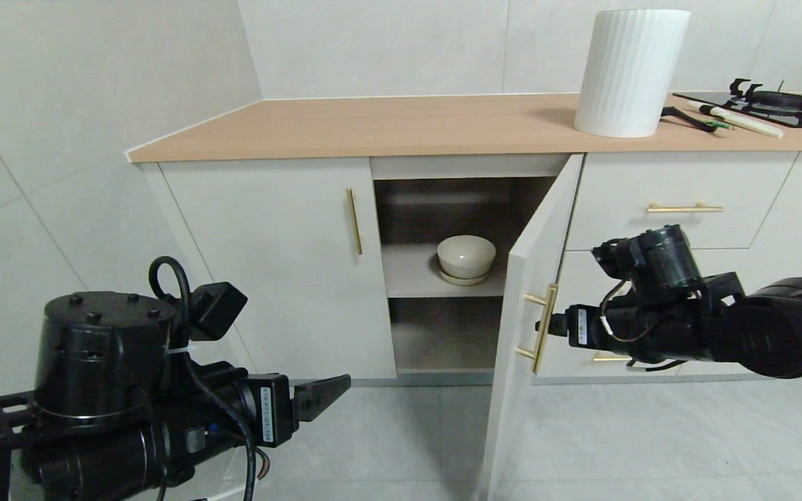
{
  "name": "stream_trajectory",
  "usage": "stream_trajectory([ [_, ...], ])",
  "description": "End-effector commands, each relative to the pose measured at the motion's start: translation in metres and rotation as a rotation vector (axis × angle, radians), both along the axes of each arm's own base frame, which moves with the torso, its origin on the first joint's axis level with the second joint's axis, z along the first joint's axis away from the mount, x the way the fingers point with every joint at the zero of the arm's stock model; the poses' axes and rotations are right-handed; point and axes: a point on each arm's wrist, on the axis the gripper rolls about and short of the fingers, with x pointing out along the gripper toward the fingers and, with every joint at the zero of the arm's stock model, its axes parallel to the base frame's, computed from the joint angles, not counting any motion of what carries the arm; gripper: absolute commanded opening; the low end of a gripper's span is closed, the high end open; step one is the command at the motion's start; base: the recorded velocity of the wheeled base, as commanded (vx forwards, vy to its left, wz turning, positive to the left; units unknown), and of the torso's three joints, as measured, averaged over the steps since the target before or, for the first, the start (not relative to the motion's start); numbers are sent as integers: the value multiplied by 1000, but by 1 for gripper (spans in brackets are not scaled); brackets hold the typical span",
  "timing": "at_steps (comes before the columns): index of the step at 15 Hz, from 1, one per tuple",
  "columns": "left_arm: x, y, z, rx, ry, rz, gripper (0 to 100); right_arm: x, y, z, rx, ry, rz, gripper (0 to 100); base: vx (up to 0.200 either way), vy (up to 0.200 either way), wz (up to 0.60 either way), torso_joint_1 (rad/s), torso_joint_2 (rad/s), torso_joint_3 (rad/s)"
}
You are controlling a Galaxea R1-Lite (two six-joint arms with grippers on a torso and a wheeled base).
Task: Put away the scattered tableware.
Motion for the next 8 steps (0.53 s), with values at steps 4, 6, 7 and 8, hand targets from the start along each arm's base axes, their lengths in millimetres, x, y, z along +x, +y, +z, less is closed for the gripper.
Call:
stream_trajectory([
  [4, 1, 0, 2, -8, -16, 3, 100, 28, 19, -24, -2, 26, 16, 100, 0, 0, 0, 0, 0, 0],
  [6, 2, -1, 1, -3, -21, 16, 100, 32, 21, -26, 10, 1, 12, 100, 0, 0, 0, 0, 0, 0],
  [7, 3, -1, 0, 1, -18, 19, 100, 36, 21, -26, 21, -23, 9, 100, 0, 0, 0, 0, 0, 0],
  [8, 4, -2, -2, 5, -12, 19, 100, 37, 22, -26, 35, -33, 1, 100, 0, 0, 0, 0, 0, 0],
])
